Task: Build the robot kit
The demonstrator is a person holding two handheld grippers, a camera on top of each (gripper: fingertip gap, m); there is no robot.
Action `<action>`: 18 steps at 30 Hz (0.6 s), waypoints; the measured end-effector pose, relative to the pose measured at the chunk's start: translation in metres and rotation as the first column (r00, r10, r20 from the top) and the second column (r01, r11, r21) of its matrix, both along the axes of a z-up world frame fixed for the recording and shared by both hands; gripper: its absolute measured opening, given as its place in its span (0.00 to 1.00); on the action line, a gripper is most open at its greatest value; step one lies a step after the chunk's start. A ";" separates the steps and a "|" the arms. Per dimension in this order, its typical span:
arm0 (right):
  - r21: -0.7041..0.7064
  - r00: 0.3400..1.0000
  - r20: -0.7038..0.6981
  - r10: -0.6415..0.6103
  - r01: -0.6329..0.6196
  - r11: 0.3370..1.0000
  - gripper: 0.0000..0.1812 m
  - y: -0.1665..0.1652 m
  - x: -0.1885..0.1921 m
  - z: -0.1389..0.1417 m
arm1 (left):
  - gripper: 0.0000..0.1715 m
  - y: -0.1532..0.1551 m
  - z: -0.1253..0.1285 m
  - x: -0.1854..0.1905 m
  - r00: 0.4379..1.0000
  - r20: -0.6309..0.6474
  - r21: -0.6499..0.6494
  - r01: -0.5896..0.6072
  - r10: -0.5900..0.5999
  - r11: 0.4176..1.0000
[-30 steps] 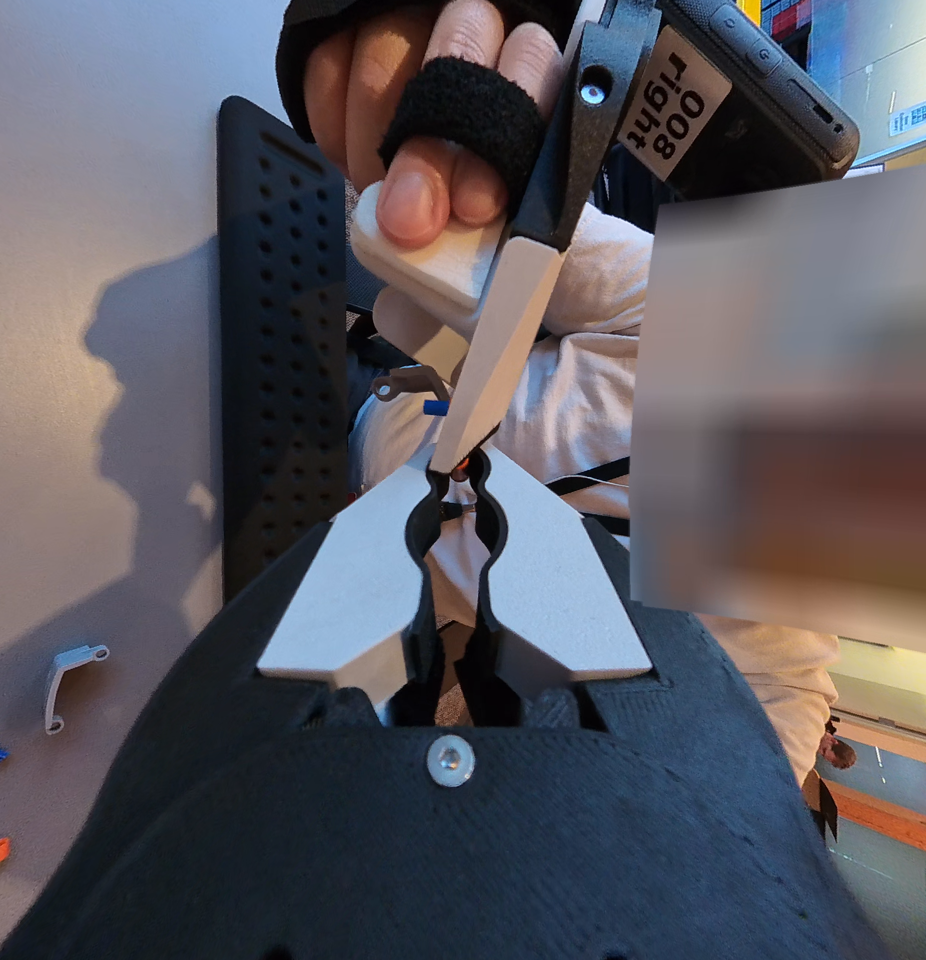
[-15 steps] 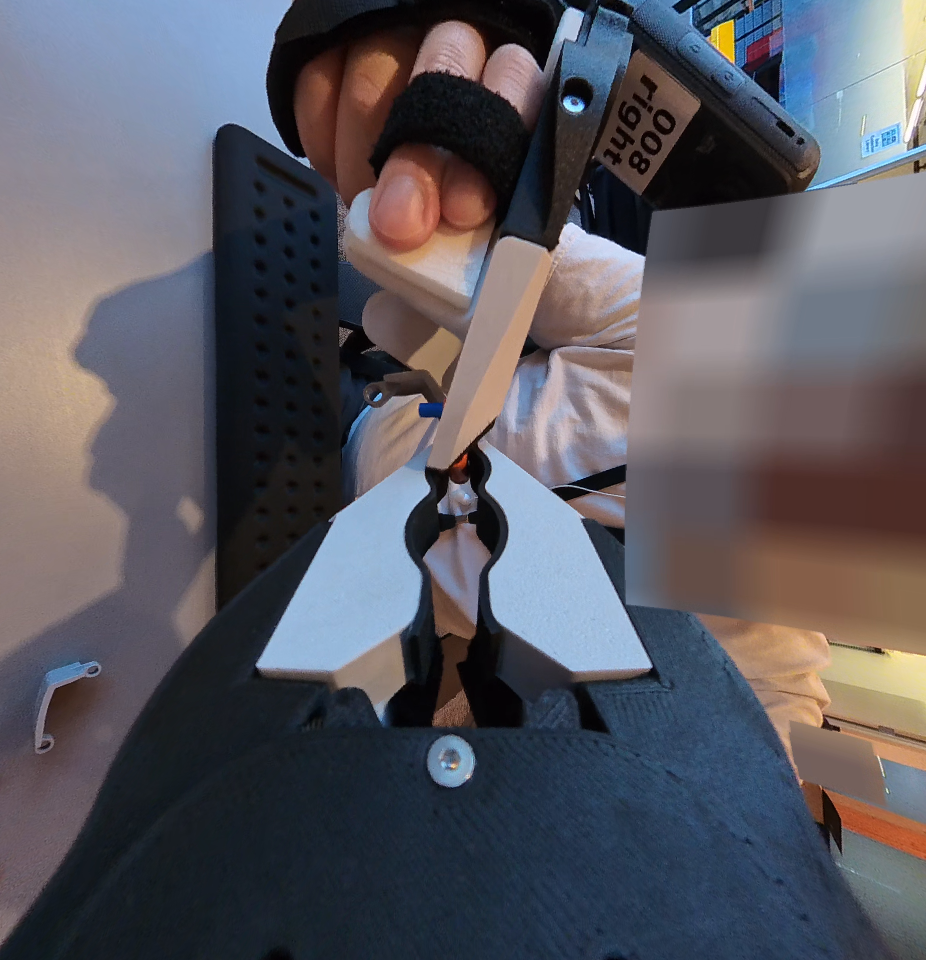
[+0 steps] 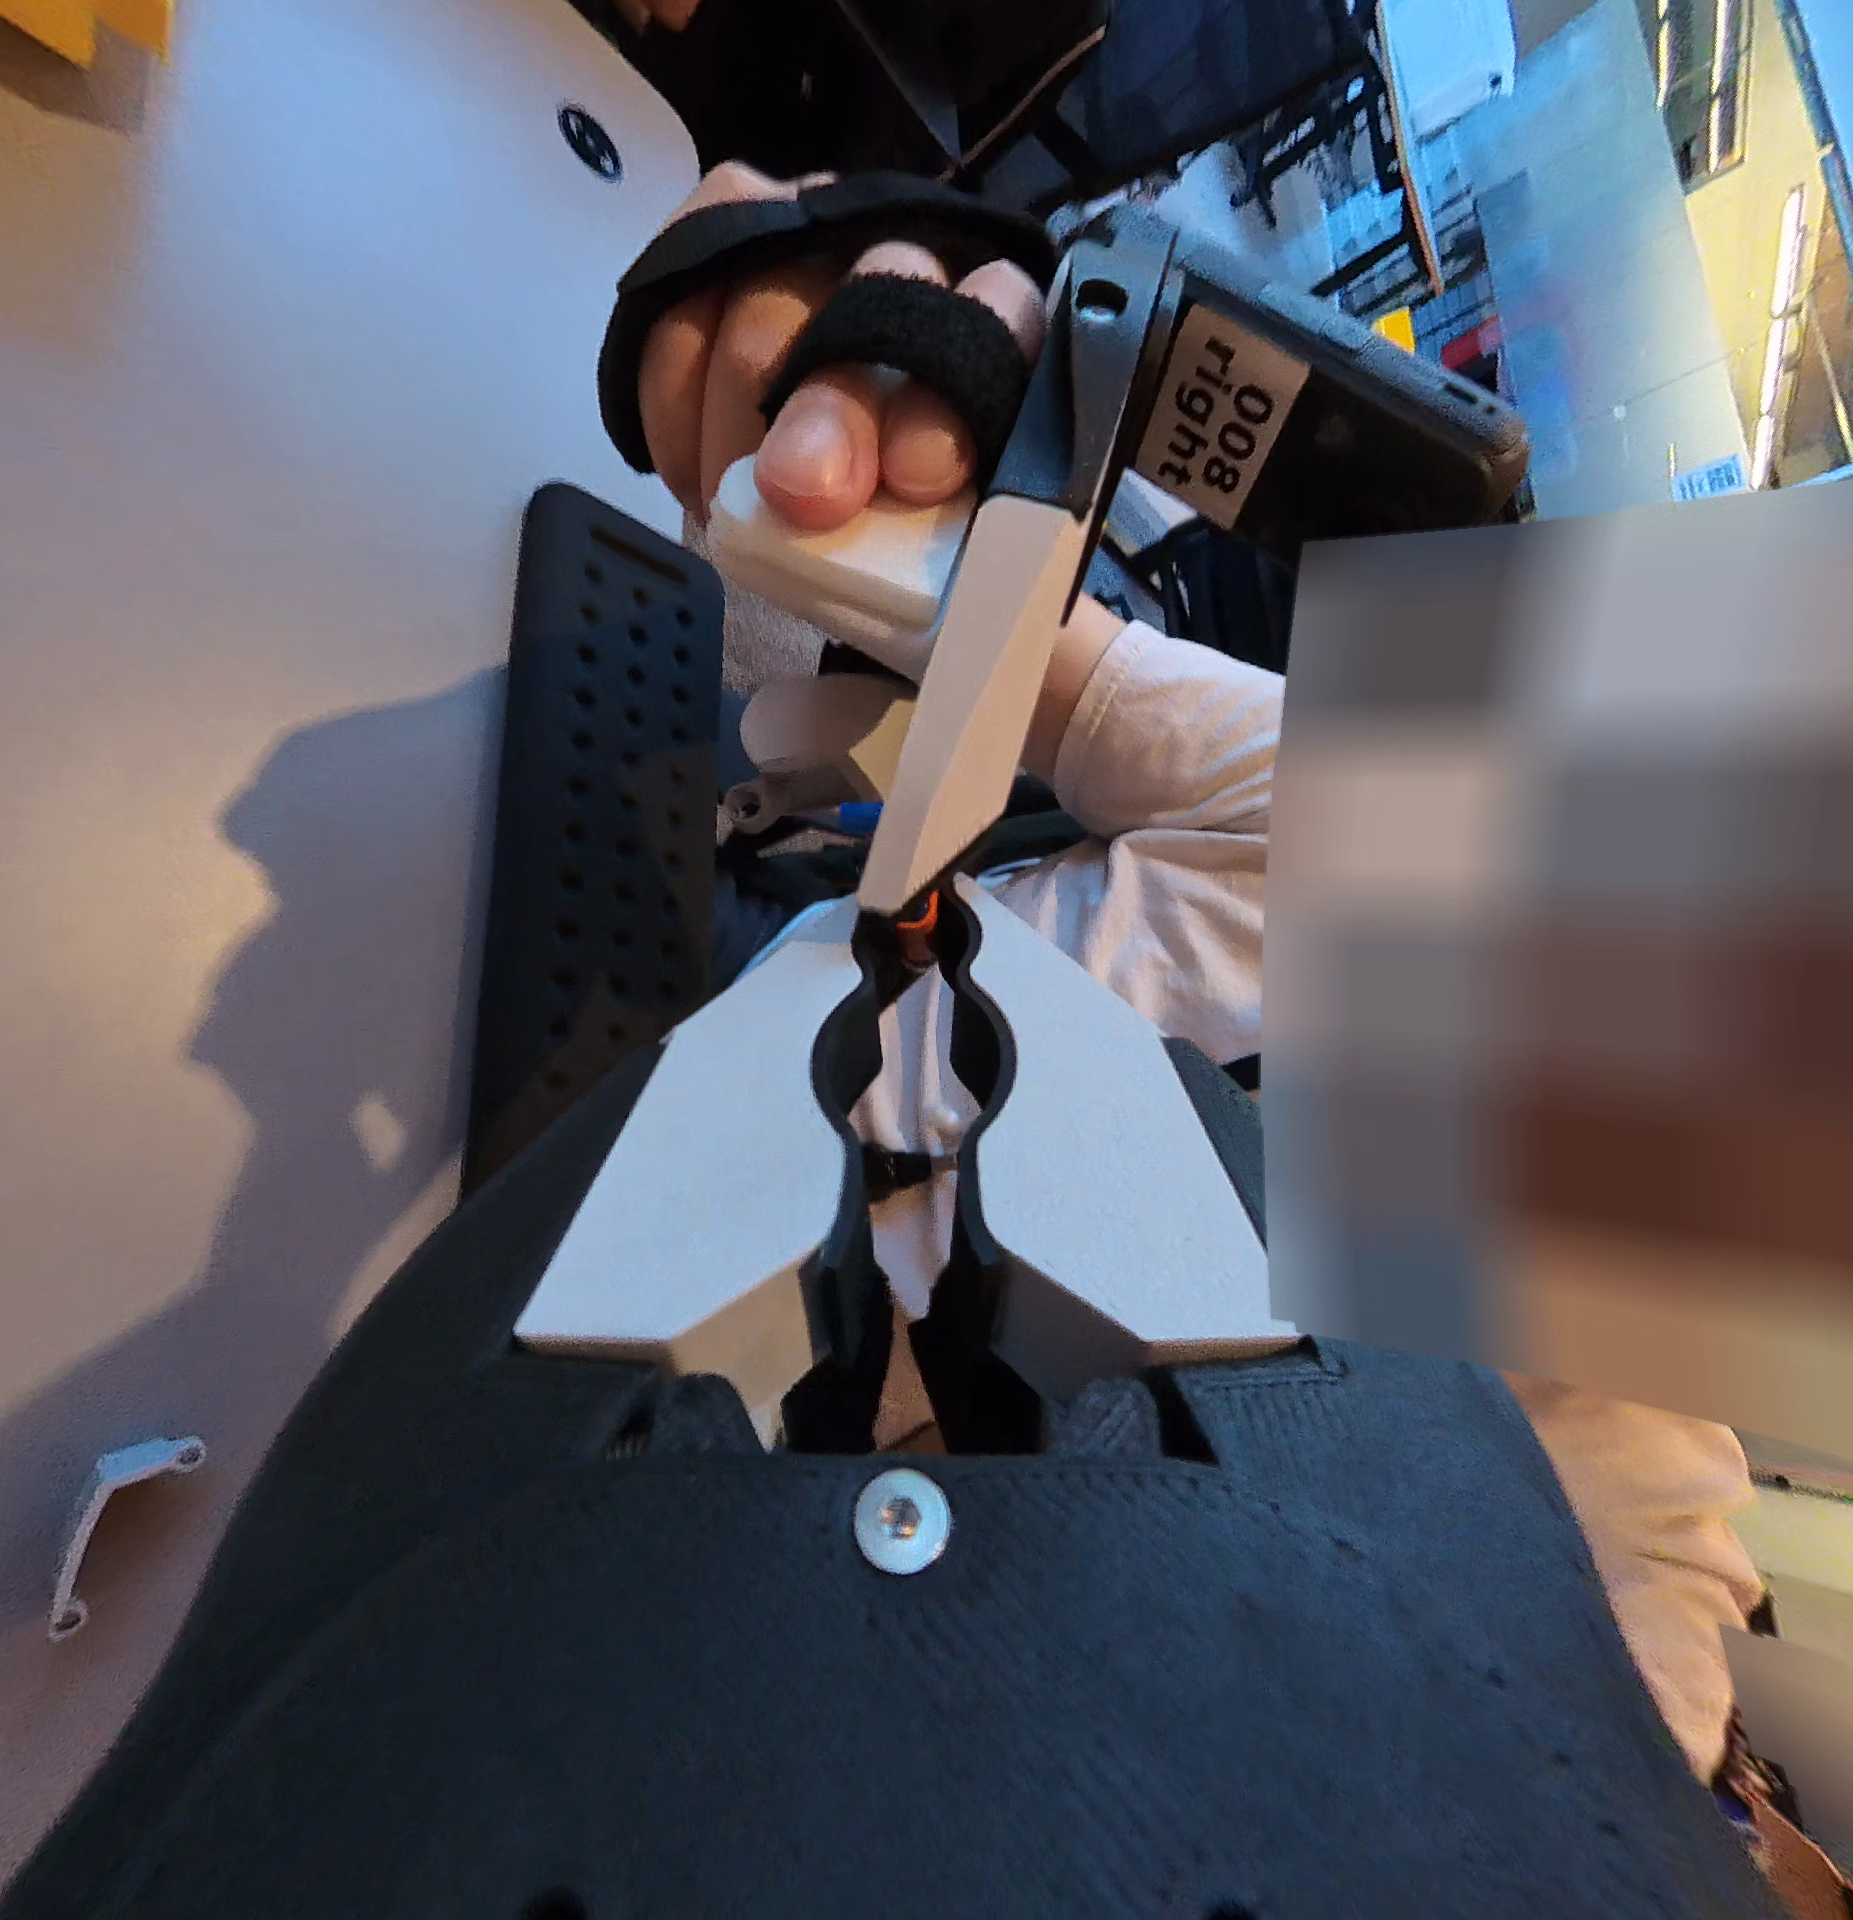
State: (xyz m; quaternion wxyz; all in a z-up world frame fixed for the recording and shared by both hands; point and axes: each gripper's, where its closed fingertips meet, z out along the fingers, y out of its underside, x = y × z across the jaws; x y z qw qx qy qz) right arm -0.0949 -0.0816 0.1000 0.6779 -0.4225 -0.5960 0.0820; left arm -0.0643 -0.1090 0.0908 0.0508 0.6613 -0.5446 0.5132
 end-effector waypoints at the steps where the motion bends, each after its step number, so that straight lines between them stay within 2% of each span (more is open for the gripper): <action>1: 0.001 1.000 -0.015 -0.006 0.006 1.000 0.23 0.001 0.001 0.002 | 0.03 0.001 0.002 0.002 1.000 0.022 0.004 -0.016 0.016 1.000; 5: 0.031 0.996 -0.082 -0.045 0.048 0.998 0.28 0.008 0.005 0.012 | 0.03 0.011 0.010 0.006 0.990 0.112 0.017 -0.093 0.091 0.996; 7: 0.032 0.991 -0.106 -0.083 0.086 0.996 0.32 0.015 0.009 0.012 | 0.03 0.026 0.006 0.005 0.978 0.134 0.075 -0.174 0.163 0.982; 12: -0.041 0.931 -0.296 -0.213 0.211 0.977 0.33 0.035 0.027 0.015 | 0.03 0.055 0.012 0.004 0.898 0.294 0.049 -0.355 0.326 0.934; 18: -0.170 0.889 -0.379 -0.255 0.204 0.964 0.34 0.045 0.024 -0.012 | 0.03 0.079 -0.013 -0.003 0.848 0.335 0.104 -0.467 0.411 0.878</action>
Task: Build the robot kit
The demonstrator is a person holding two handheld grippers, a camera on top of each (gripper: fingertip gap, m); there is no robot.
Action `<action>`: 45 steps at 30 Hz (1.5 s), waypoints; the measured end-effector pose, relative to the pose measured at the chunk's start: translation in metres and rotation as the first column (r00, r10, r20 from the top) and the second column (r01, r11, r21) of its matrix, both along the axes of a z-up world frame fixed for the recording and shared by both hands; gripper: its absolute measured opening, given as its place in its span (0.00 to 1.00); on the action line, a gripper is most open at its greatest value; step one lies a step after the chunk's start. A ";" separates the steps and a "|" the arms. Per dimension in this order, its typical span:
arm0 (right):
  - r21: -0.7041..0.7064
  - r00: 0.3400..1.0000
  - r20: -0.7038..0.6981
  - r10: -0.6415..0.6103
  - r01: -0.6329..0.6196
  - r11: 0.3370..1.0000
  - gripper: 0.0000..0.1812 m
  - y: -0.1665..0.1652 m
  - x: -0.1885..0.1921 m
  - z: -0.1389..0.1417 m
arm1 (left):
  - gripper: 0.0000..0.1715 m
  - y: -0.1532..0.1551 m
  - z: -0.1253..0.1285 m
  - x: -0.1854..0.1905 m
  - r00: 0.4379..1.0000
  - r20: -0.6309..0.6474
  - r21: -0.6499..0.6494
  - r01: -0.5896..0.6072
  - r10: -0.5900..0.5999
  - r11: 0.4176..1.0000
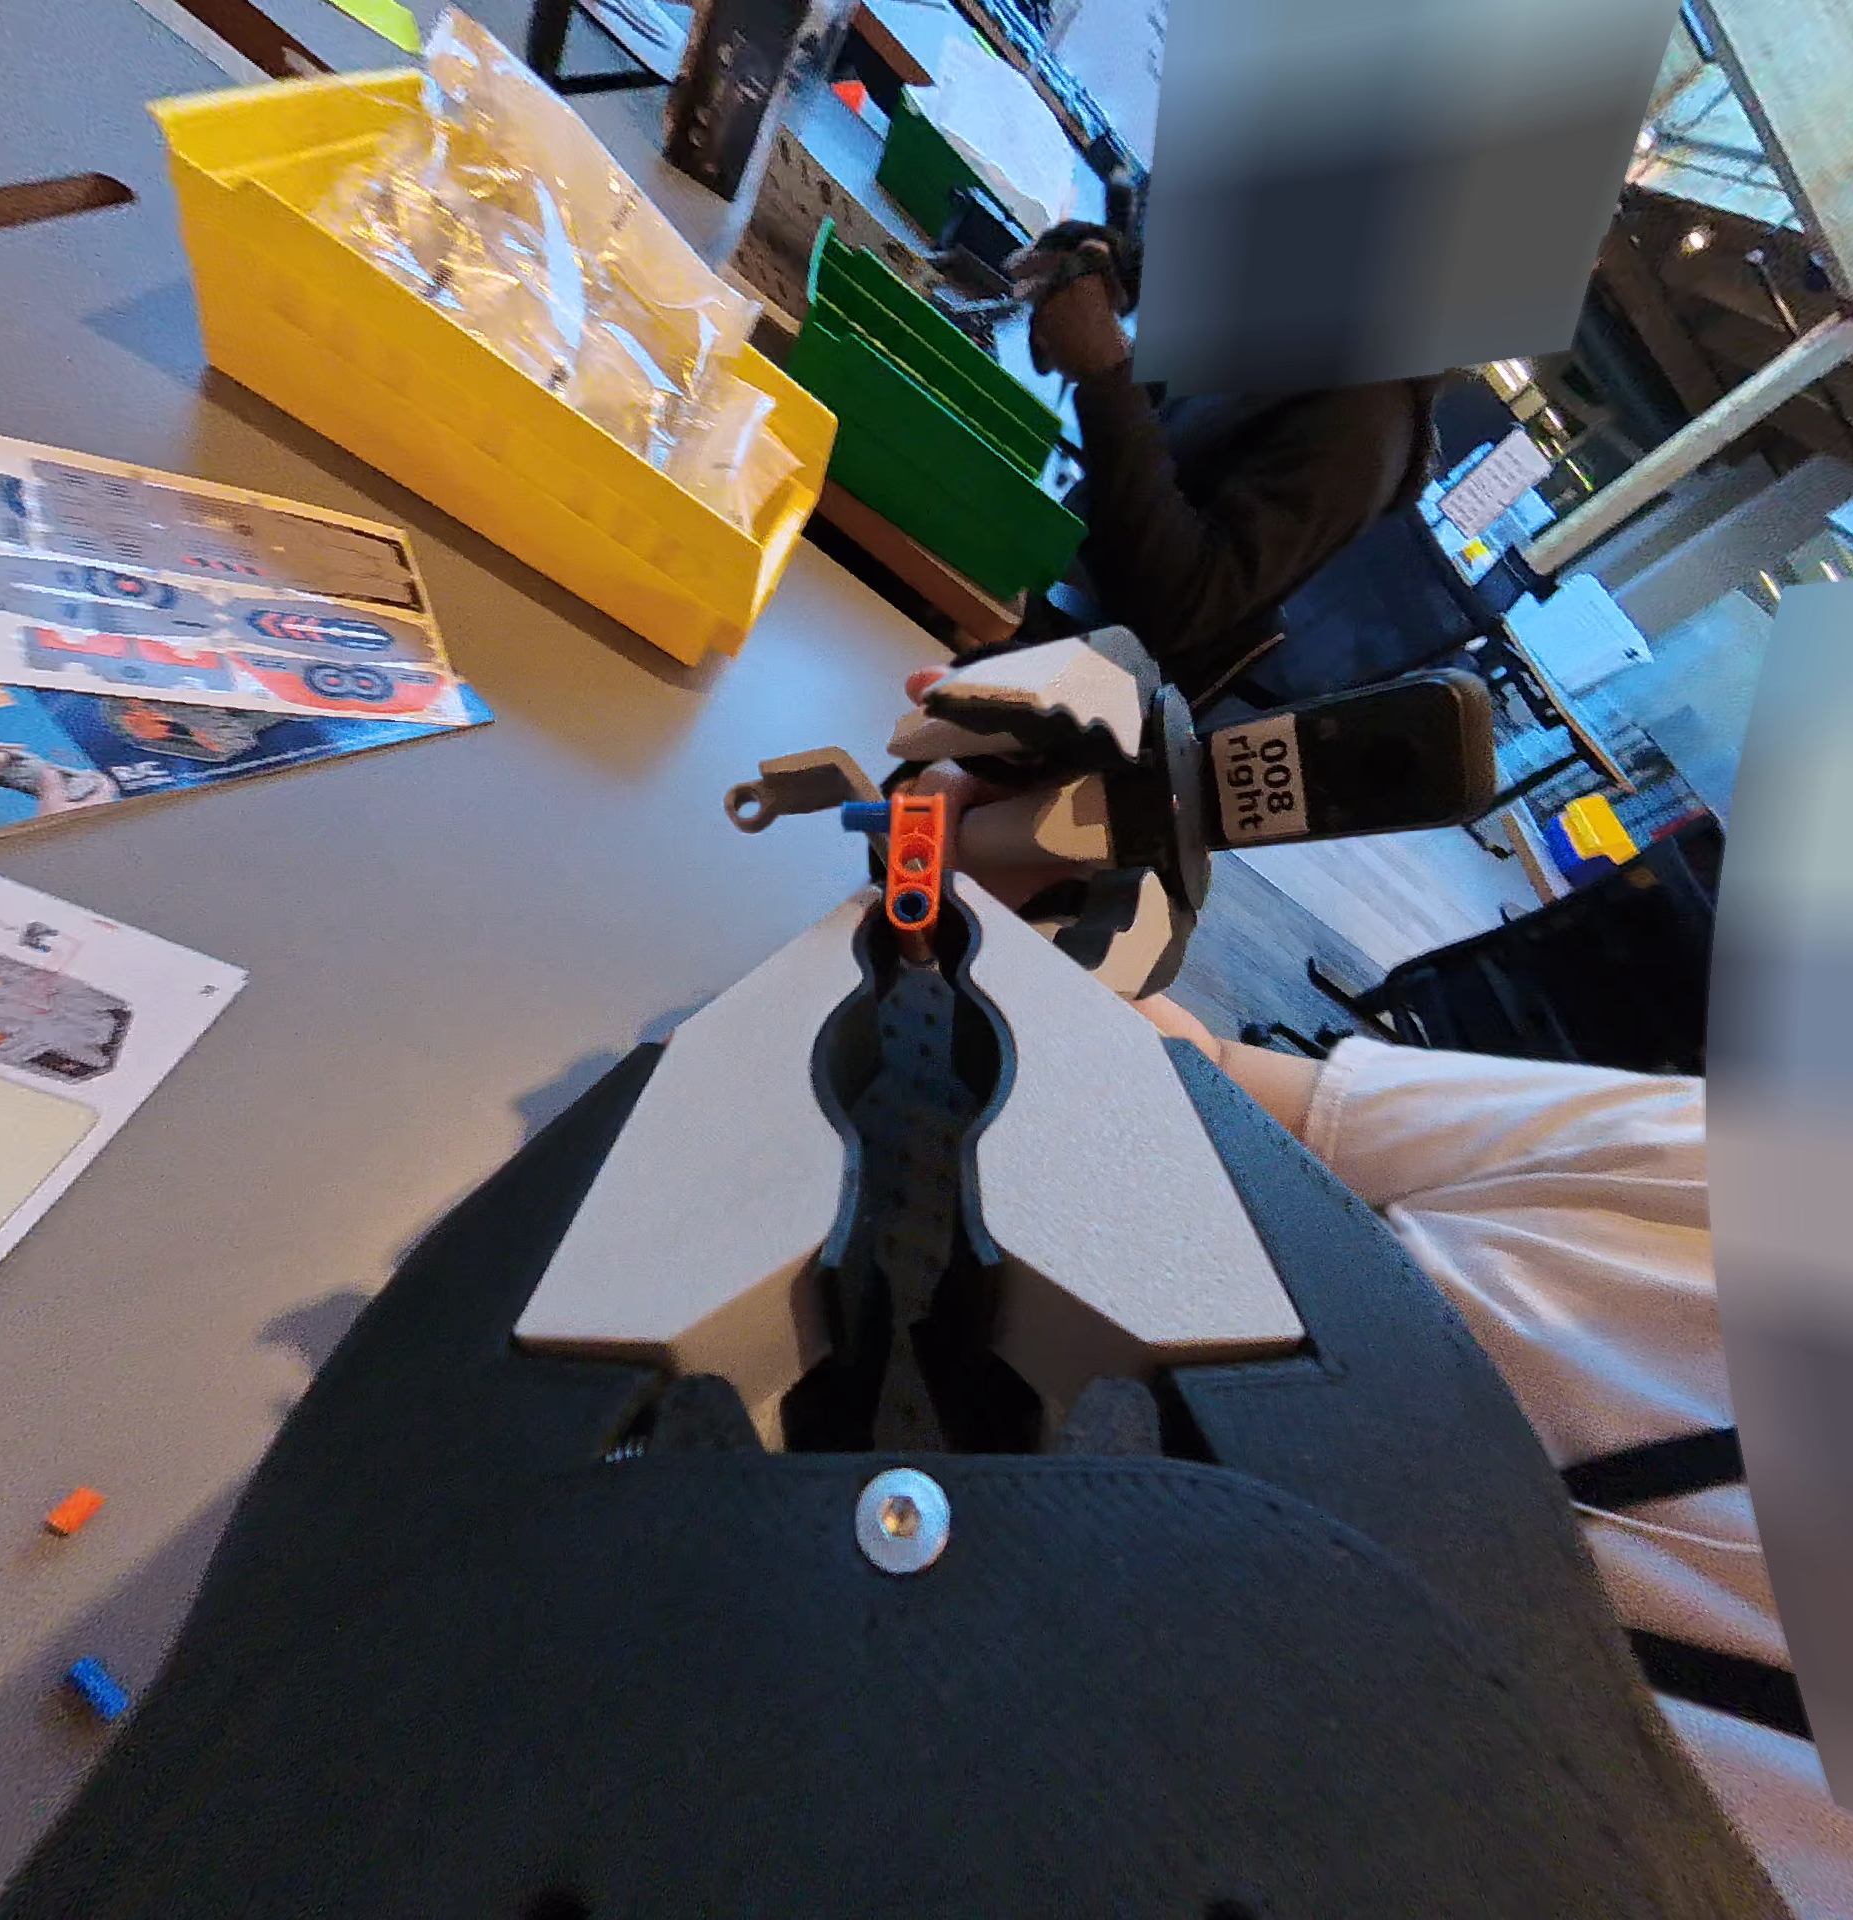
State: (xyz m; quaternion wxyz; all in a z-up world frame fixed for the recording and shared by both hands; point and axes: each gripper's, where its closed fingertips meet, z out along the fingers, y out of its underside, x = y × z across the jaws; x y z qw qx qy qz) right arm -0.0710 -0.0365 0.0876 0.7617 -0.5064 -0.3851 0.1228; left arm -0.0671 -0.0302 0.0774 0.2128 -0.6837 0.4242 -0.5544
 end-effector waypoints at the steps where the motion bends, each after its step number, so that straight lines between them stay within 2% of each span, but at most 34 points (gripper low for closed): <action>1: -0.034 1.000 0.006 -0.012 0.012 0.999 0.34 0.004 0.000 -0.008 | 0.03 0.002 -0.004 -0.001 1.000 0.001 0.003 -0.014 0.014 1.000; 7: -0.264 0.969 0.011 -0.245 0.239 0.934 0.35 0.041 0.022 -0.040 | 0.03 0.032 -0.031 -0.011 0.982 -0.055 0.130 -0.174 0.182 0.976; 9: -0.323 0.927 0.050 -0.370 0.366 0.873 0.35 0.053 0.035 -0.054 | 0.03 0.043 -0.039 -0.014 0.966 -0.074 0.176 -0.230 0.246 0.957; 12: -0.415 0.836 0.113 -0.537 0.531 0.738 0.37 0.069 0.059 -0.080 | 0.03 0.057 -0.050 -0.017 0.942 -0.087 0.225 -0.298 0.324 0.928; 14: -0.444 0.795 0.151 -0.588 0.586 0.678 0.37 0.074 0.068 -0.093 | 0.03 0.061 -0.059 -0.016 0.932 -0.112 0.250 -0.310 0.345 0.917; 17: -0.480 0.779 0.165 -0.604 0.599 0.641 0.37 0.077 0.073 -0.105 | 0.03 0.062 -0.069 -0.015 0.920 -0.152 0.298 -0.305 0.361 0.904; 22: -0.467 0.781 0.188 -0.596 0.605 0.645 0.36 0.077 0.069 -0.107 | 0.03 0.063 -0.066 -0.016 0.917 -0.155 0.320 -0.304 0.366 0.897; 26: -0.516 0.825 0.143 -0.547 0.533 0.670 0.37 0.078 0.058 -0.108 | 0.03 0.062 -0.064 -0.015 0.920 -0.151 0.315 -0.302 0.361 0.900; 27: -0.572 0.864 0.074 -0.498 0.445 0.689 0.38 0.078 0.050 -0.109 | 0.03 0.060 -0.063 -0.015 0.925 -0.147 0.301 -0.297 0.352 0.906; 29: -0.662 0.939 -0.152 -0.309 0.135 0.738 0.43 0.070 0.024 -0.099 | 0.03 0.051 -0.060 -0.009 0.953 -0.105 0.187 -0.262 0.284 0.947; 30: -0.624 0.963 -0.201 -0.182 0.017 0.782 0.44 0.061 0.011 -0.090 | 0.03 0.044 -0.057 -0.006 0.969 -0.082 0.086 -0.228 0.235 0.970; 31: -0.557 0.981 -0.165 -0.101 -0.009 0.830 0.44 0.054 0.005 -0.085 | 0.03 0.041 -0.054 -0.004 0.978 -0.063 0.010 -0.199 0.199 0.980; 32: -0.488 0.993 -0.079 -0.093 0.043 0.872 0.45 0.053 0.006 -0.084 | 0.03 0.045 -0.053 -0.005 0.978 -0.055 -0.005 -0.204 0.203 0.979; 33: -0.426 0.988 0.017 -0.154 0.147 0.893 0.46 0.057 0.016 -0.085 | 0.03 0.053 -0.053 -0.007 0.970 -0.060 0.011 -0.234 0.235 0.972; 35: -0.378 0.946 0.098 -0.310 0.323 0.867 0.41 0.069 0.038 -0.079 | 0.03 0.063 -0.043 -0.007 0.962 -0.016 -0.010 -0.272 0.272 0.962; 37: -0.454 0.954 -0.002 -0.299 0.266 0.851 0.41 0.071 0.031 -0.068 | 0.02 0.067 -0.028 -0.003 0.955 0.058 -0.082 -0.285 0.290 0.955; 39: -0.507 0.956 -0.100 -0.276 0.190 0.841 0.40 0.074 0.020 -0.058 | 0.03 0.070 -0.024 0.001 0.951 0.072 -0.096 -0.294 0.301 0.951; 43: -0.515 0.957 -0.198 -0.211 0.082 0.853 0.40 0.073 0.007 -0.039 | 0.03 0.067 -0.024 0.004 0.955 0.061 -0.057 -0.288 0.291 0.956; 45: -0.504 0.972 -0.163 -0.171 0.067 0.861 0.36 0.069 0.005 -0.037 | 0.02 0.064 -0.032 0.000 0.964 0.003 0.000 -0.265 0.265 0.964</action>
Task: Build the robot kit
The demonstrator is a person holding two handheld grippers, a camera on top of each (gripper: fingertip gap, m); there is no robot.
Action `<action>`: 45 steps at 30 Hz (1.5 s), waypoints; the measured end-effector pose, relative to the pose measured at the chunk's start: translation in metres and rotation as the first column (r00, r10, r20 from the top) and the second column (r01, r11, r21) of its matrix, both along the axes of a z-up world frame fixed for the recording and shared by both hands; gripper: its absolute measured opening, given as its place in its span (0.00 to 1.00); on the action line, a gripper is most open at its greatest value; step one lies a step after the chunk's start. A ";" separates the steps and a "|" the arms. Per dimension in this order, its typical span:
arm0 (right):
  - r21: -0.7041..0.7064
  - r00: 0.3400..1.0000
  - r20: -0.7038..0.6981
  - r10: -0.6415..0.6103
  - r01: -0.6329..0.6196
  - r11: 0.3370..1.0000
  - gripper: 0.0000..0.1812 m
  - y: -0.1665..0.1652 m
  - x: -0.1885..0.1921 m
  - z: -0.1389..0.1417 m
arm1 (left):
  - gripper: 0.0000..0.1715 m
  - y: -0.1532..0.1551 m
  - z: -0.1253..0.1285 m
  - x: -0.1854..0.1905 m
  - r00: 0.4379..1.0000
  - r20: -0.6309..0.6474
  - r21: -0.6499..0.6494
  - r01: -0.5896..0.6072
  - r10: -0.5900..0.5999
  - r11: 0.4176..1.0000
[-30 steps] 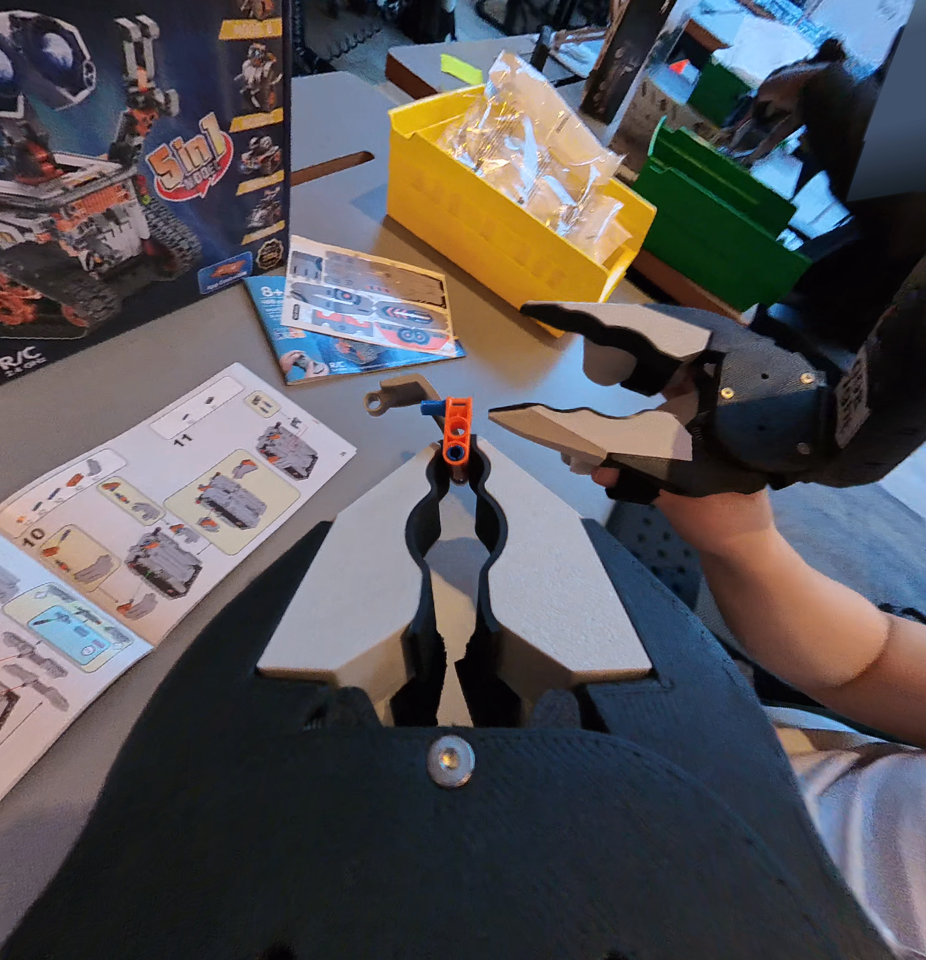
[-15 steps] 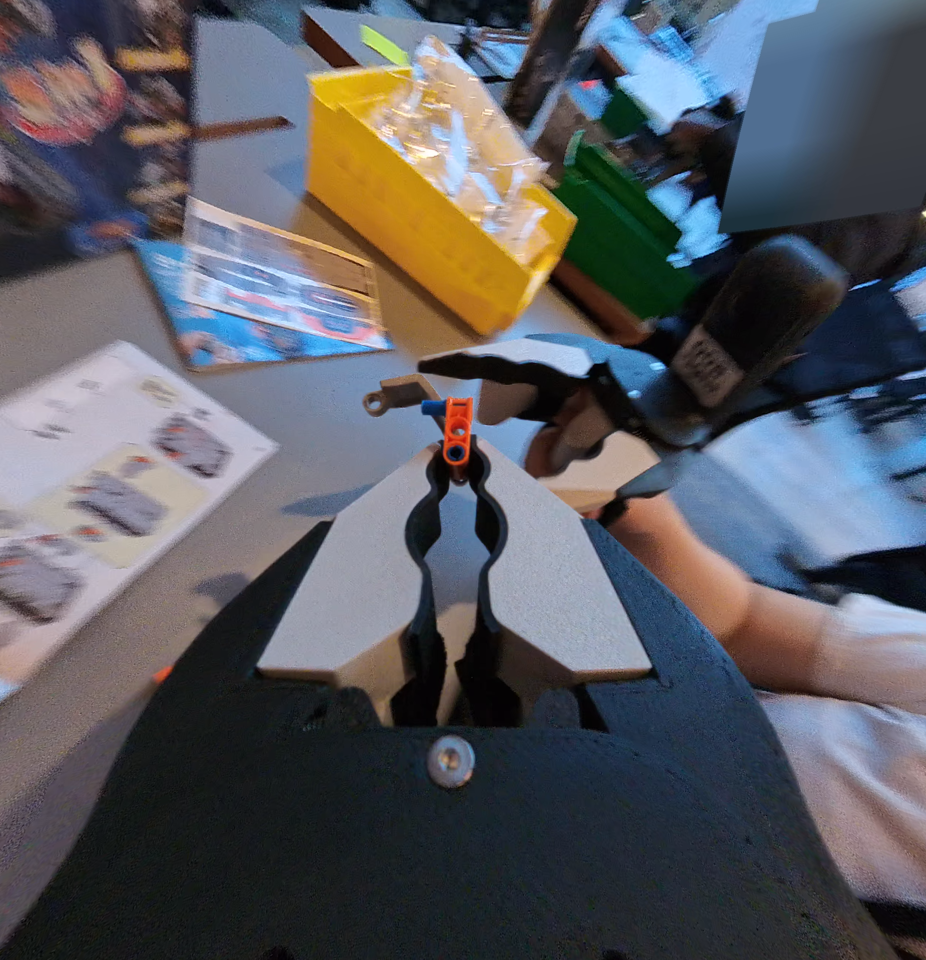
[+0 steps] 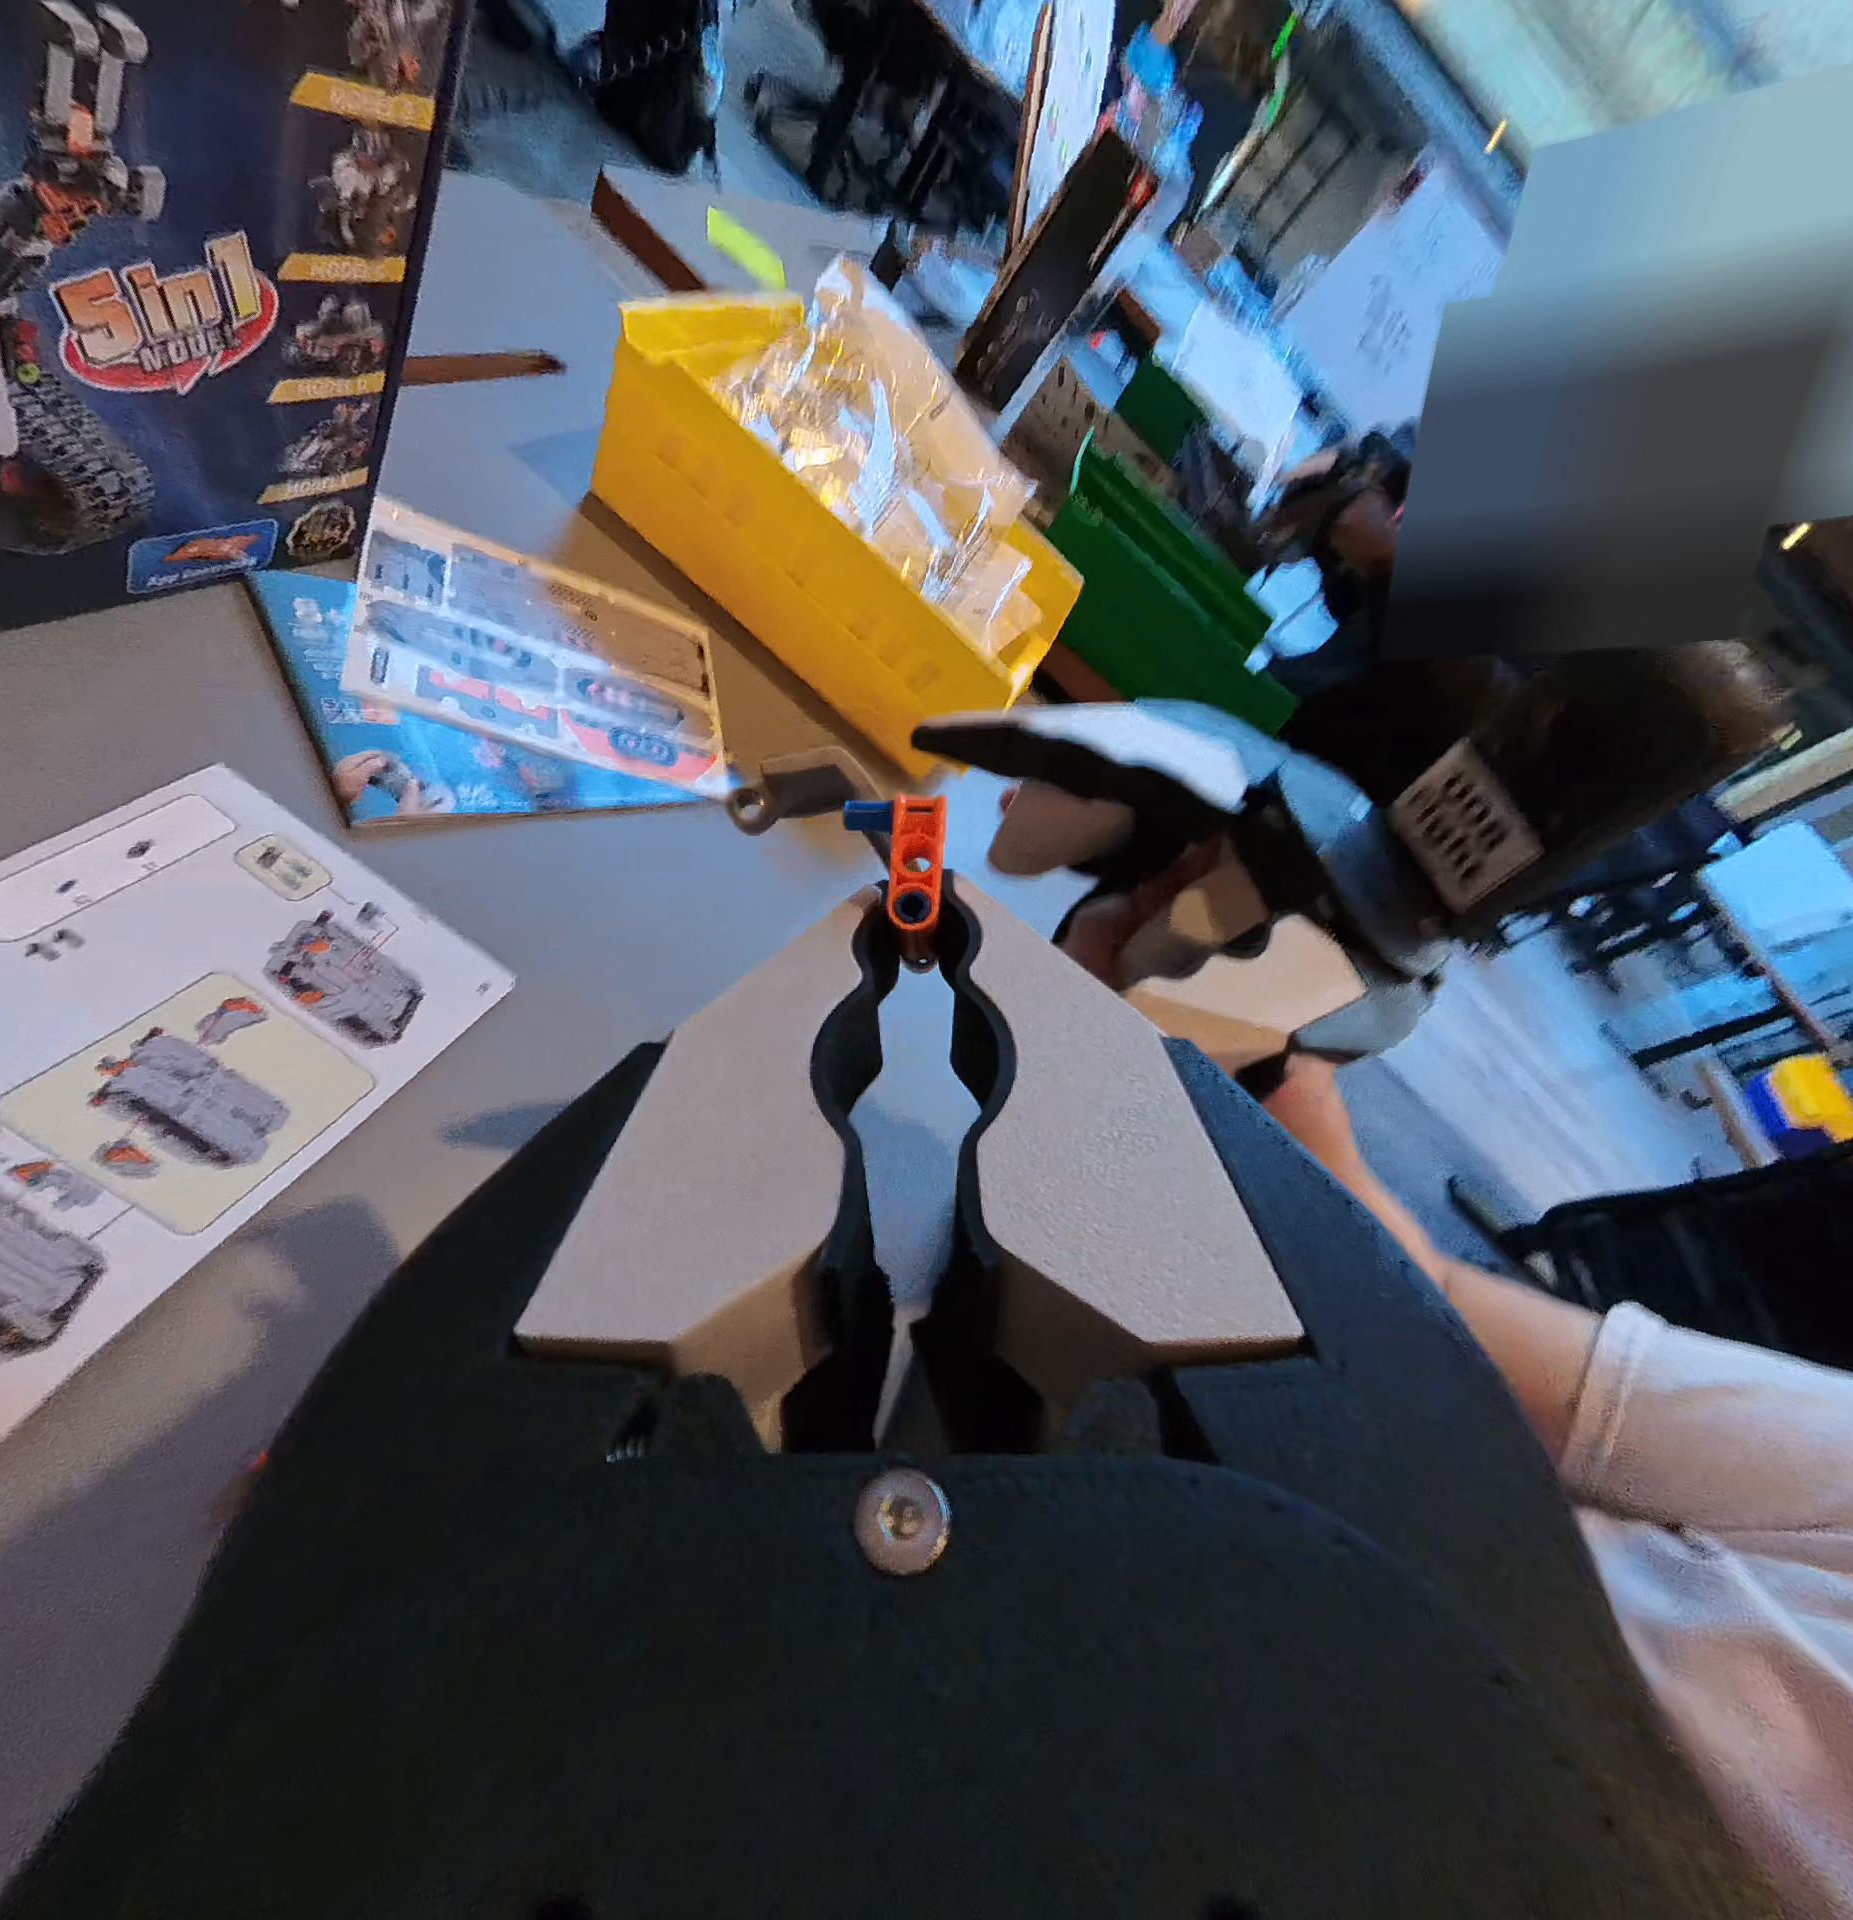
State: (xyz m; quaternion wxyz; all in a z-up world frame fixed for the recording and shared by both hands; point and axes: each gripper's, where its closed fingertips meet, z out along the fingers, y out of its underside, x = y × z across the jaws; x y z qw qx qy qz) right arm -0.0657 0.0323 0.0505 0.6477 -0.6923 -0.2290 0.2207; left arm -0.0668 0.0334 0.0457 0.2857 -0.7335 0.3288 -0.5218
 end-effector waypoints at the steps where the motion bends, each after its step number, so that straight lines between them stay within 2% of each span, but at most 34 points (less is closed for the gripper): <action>1: 0.004 0.998 0.055 0.037 -0.037 0.999 0.37 -0.003 -0.002 -0.002 | 0.03 -0.003 -0.006 -0.003 0.998 -0.055 0.006 0.030 -0.030 1.000; 4: 0.080 0.941 0.281 0.188 -0.218 0.973 0.43 -0.022 -0.017 -0.004 | 0.03 -0.019 -0.021 -0.012 0.971 -0.186 -0.060 0.143 -0.152 0.988; 6: 0.164 0.830 0.514 0.218 -0.345 0.924 0.44 -0.035 -0.029 -0.009 | 0.03 -0.027 -0.033 -0.019 0.926 -0.305 -0.104 0.202 -0.224 0.974; 8: 0.199 0.699 0.693 0.179 -0.424 0.884 0.42 -0.038 -0.035 -0.015 | 0.03 -0.036 -0.040 -0.026 0.868 -0.402 -0.149 0.253 -0.292 0.956; 10: 0.181 0.615 0.770 0.170 -0.466 0.866 0.41 -0.038 -0.040 -0.016 | 0.03 -0.048 -0.041 -0.029 0.818 -0.445 -0.204 0.302 -0.363 0.931; 12: 0.144 0.574 0.792 0.207 -0.506 0.850 0.35 -0.041 -0.046 -0.015 | 0.03 -0.054 -0.040 -0.032 0.776 -0.490 -0.228 0.326 -0.398 0.917; 14: 0.133 0.566 0.788 0.241 -0.538 0.832 0.31 -0.045 -0.052 -0.011 | 0.03 -0.059 -0.036 -0.032 0.754 -0.503 -0.246 0.343 -0.422 0.907; 17: 0.098 0.555 0.786 0.273 -0.547 0.832 0.32 -0.049 -0.057 -0.015 | 0.03 -0.063 -0.030 -0.030 0.744 -0.499 -0.261 0.361 -0.445 0.895; 20: 0.122 0.545 0.802 0.244 -0.550 0.826 0.30 -0.049 -0.058 -0.018 | 0.03 -0.071 -0.029 -0.030 0.723 -0.488 -0.294 0.392 -0.489 0.872; 23: 0.142 0.534 0.813 0.233 -0.570 0.810 0.23 -0.053 -0.057 -0.019 | 0.03 -0.076 -0.026 -0.030 0.711 -0.467 -0.319 0.420 -0.526 0.850; 32: 0.147 0.594 0.736 0.325 -0.608 0.780 0.23 -0.065 -0.059 -0.010 | 0.03 -0.090 -0.016 -0.033 0.672 -0.402 -0.374 0.499 -0.622 0.782; 45: 0.165 0.624 0.702 0.343 -0.612 0.774 0.23 -0.067 -0.058 -0.015 | 0.03 -0.093 -0.022 -0.032 0.635 -0.422 -0.424 0.493 -0.647 0.760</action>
